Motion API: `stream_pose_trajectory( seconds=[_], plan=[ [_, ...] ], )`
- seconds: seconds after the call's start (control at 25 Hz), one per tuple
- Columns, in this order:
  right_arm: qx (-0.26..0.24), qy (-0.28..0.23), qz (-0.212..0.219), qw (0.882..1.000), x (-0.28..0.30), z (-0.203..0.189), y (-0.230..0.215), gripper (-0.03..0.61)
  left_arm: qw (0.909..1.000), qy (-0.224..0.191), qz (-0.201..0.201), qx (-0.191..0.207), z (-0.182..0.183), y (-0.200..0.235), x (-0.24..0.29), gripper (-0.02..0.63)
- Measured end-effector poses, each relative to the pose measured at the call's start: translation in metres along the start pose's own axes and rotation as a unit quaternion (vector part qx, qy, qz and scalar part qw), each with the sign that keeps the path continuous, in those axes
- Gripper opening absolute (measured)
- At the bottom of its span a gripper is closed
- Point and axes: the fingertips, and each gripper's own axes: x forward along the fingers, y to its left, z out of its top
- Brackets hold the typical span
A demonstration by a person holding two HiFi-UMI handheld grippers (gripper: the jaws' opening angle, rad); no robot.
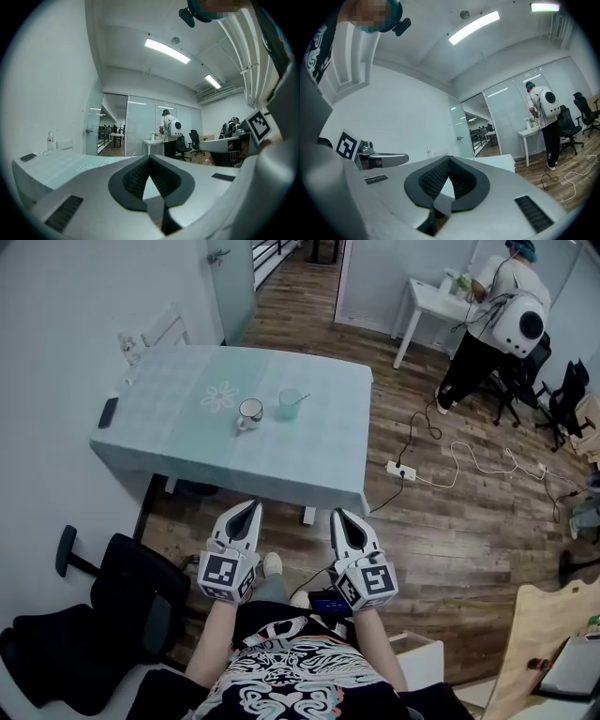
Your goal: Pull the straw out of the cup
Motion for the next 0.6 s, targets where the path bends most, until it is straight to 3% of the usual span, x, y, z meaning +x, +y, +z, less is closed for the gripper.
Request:
stream_pose_trajectory(
  seconds=[0.32,0.6],
  plan=[
    [-0.003,0.016,-0.005,1.000,0.038,-0.010,-0.028,0.025,0.9999,-0.001,-0.006,0.011,-0.004,0.017,0.040,-0.002],
    [-0.001,0.025,-0.010,1.000,0.110,-0.008,-0.081,0.025,0.9999,-0.004,-0.009,0.003,0.003,0.058,0.127,-0.002]
  ],
)
